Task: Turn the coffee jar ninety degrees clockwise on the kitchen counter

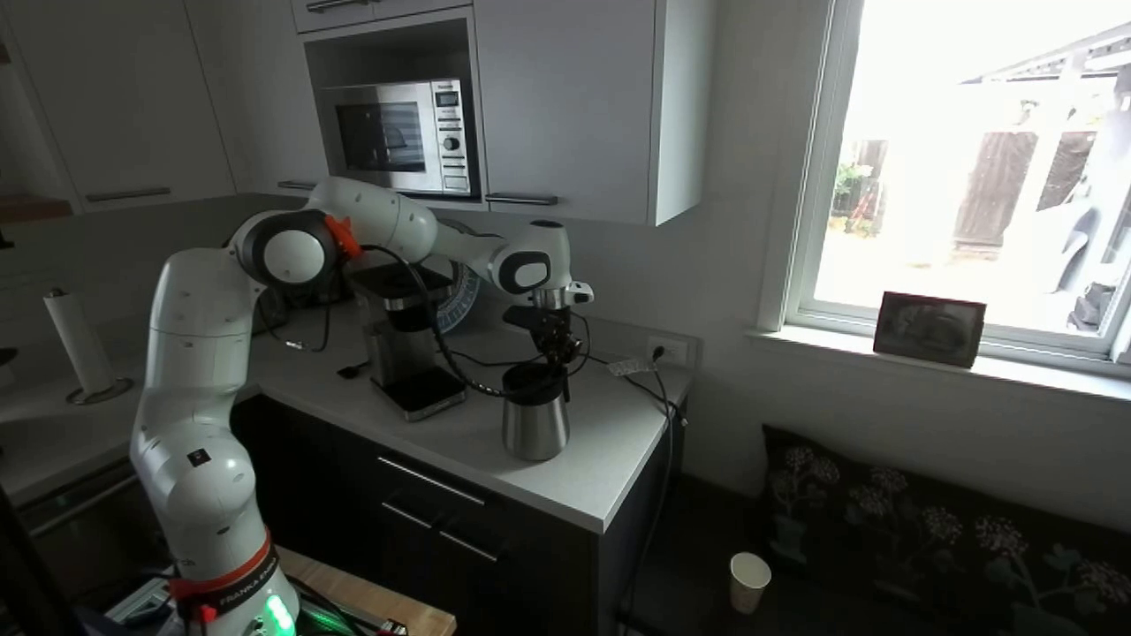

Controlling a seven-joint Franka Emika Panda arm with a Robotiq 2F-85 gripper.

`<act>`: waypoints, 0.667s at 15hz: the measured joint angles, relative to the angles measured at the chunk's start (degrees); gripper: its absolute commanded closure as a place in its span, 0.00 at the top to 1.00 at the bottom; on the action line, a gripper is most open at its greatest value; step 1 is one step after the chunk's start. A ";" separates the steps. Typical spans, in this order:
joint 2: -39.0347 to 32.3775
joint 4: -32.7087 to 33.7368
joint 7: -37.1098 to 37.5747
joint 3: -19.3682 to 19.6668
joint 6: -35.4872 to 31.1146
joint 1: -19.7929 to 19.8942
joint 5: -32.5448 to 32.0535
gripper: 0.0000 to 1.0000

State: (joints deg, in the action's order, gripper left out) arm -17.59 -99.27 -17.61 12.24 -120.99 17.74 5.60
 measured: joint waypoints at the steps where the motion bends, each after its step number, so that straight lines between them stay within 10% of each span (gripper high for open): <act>1: -0.07 0.10 0.17 0.00 0.00 0.01 0.00 0.08; 10: -0.16 0.00 18.62 2.06 -0.13 0.17 -0.15 0.08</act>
State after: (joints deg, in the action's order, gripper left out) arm -17.74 -99.27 1.00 14.30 -121.12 17.91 5.45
